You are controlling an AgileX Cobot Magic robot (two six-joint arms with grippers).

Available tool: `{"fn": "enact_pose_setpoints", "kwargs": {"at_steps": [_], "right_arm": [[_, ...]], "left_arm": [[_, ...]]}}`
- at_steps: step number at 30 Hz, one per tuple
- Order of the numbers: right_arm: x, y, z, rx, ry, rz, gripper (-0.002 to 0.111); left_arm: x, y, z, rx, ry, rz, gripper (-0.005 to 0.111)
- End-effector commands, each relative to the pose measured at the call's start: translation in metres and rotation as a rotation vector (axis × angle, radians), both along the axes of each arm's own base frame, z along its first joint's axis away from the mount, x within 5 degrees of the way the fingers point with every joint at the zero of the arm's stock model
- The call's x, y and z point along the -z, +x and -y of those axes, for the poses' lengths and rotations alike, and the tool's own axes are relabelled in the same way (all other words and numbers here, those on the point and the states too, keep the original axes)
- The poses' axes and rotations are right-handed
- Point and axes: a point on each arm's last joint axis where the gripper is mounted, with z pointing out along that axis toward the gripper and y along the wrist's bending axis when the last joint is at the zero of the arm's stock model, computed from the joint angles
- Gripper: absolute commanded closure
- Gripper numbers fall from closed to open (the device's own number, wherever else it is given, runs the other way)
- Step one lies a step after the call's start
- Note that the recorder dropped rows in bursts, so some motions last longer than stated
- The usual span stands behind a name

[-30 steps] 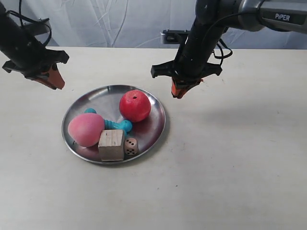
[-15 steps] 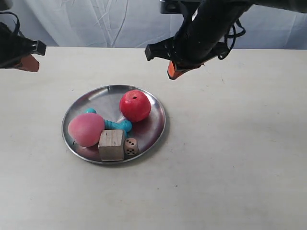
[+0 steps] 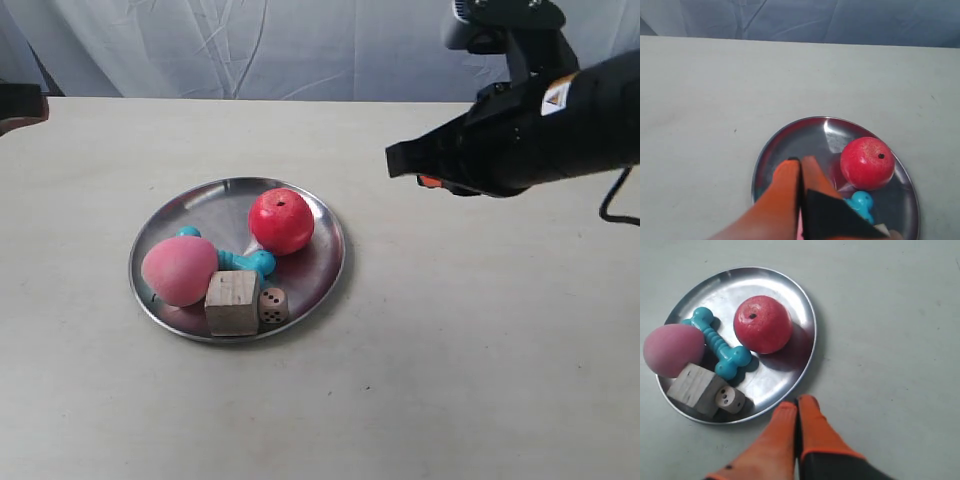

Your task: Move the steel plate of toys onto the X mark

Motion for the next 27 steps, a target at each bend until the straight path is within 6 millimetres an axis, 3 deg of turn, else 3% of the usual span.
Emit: {"fn": "enact_pose_setpoints", "kwargs": {"at_steps": [1,9,27], "right_arm": [[-0.004,-0.020,0.009,0.012,0.024,0.087,0.109],[0.009,-0.045,0.020,0.060,0.084,0.139,0.109],[0.015,-0.048,0.020,0.090,0.130,0.079,0.109]], "left_arm": [[0.008,-0.028,-0.004,-0.063,-0.021,0.063,0.107],[0.007,-0.054,-0.006,-0.093,-0.032,0.136,0.107],[0.010,-0.055,-0.005,-0.067,-0.025,0.116,0.107]]}}
